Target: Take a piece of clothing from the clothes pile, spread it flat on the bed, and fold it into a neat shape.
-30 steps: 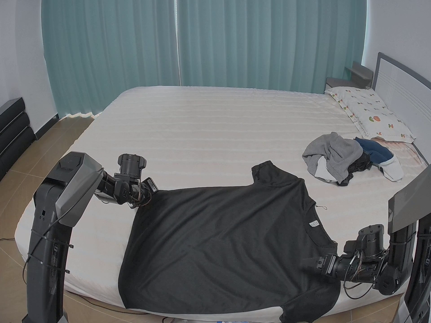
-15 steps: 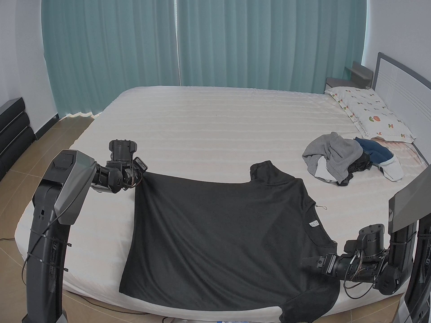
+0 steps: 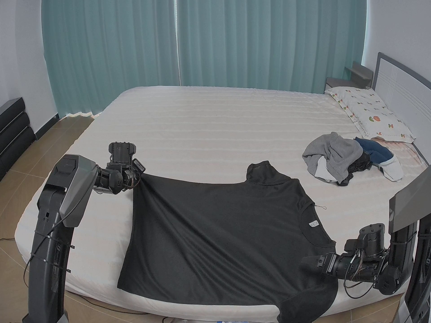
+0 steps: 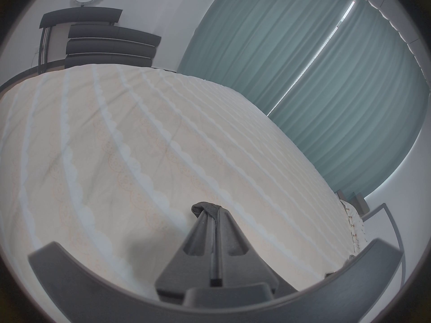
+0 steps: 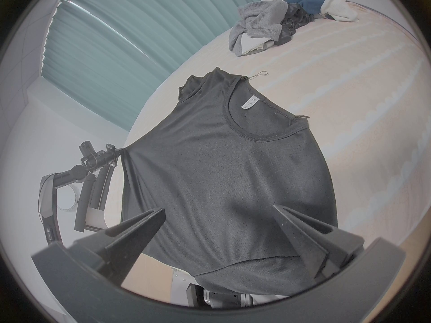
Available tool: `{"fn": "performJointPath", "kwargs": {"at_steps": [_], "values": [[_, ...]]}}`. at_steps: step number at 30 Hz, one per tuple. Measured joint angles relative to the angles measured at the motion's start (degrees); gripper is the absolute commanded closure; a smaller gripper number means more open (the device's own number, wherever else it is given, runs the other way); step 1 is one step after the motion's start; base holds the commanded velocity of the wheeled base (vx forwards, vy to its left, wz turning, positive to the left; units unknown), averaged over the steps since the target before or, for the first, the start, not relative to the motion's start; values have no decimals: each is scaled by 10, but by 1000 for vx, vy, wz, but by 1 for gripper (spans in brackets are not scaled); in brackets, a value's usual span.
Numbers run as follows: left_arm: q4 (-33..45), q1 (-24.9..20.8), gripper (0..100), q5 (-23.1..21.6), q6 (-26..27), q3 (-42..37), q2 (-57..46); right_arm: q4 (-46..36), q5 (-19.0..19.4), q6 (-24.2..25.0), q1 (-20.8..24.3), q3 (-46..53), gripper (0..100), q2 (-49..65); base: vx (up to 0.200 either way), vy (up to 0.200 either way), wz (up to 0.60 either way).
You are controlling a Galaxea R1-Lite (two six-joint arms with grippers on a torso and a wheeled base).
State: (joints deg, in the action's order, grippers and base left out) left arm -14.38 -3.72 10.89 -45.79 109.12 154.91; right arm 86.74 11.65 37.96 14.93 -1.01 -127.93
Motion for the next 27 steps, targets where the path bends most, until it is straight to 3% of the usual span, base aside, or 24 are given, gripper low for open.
{"fn": "performJointPath", "kwargs": {"at_steps": [13, 21, 27], "values": [[17, -2, 0, -2, -1, -44, -18, 2, -1, 0, -2, 0, 0, 0, 0, 0, 0], [23, -3, 0, -20, 3, -145, -109, 20, -1, 1, -12, 0, 0, 0, 0, 0, 0], [30, -6, 0, -49, 25, -287, -189, 22, -1, 0, -23, 0, 0, 0, 0, 0, 0]]}}
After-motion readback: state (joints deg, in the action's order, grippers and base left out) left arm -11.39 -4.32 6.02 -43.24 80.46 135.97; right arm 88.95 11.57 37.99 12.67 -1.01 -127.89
